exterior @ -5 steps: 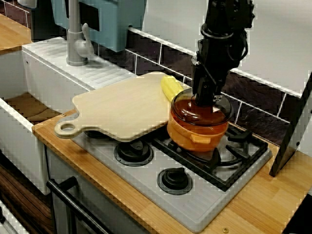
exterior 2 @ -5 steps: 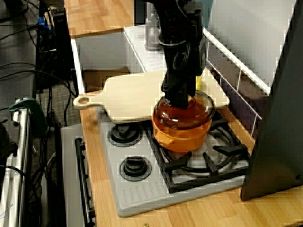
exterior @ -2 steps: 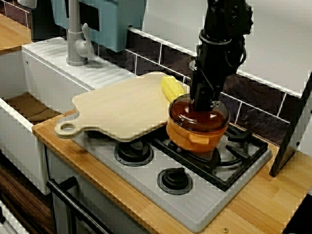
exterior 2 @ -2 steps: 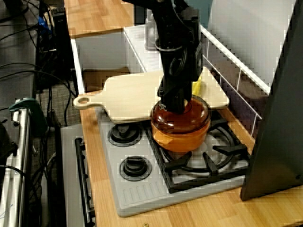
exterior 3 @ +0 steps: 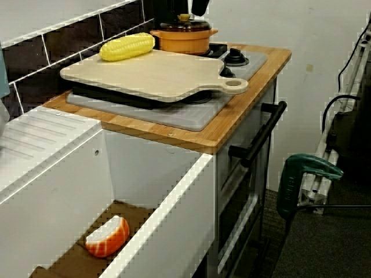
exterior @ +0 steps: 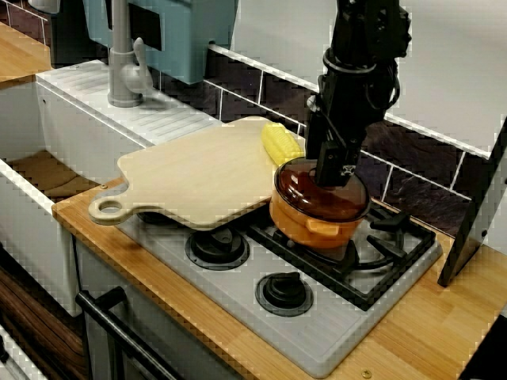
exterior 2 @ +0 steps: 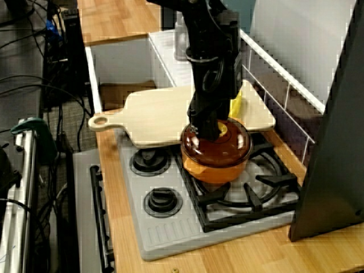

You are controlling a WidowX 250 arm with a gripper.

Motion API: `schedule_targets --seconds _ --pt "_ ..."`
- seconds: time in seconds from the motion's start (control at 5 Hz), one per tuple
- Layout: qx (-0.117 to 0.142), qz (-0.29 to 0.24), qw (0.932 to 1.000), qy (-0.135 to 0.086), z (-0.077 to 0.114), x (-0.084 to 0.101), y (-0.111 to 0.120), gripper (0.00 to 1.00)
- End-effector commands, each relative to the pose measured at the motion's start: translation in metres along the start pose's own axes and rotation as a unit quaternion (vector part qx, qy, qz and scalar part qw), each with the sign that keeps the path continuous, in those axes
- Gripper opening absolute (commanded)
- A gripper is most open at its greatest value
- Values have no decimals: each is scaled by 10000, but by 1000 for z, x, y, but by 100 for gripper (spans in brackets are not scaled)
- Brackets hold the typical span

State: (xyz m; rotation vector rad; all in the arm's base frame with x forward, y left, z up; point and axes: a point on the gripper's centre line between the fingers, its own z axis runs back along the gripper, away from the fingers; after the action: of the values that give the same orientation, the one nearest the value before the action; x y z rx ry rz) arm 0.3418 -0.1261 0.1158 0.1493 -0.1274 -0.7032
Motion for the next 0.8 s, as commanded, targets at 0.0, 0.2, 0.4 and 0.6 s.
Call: schedule_targets --seconds 0.0,0.2,0.4,0.6 --pt "86 135 9996 -227 19 -3 15 100" --pt "117 153 9995 -252 22 -7 17 100" --pt "126 197 9994 -268 27 -12 24 100" --pt "152 252 9991 -309 32 -21 31 100"
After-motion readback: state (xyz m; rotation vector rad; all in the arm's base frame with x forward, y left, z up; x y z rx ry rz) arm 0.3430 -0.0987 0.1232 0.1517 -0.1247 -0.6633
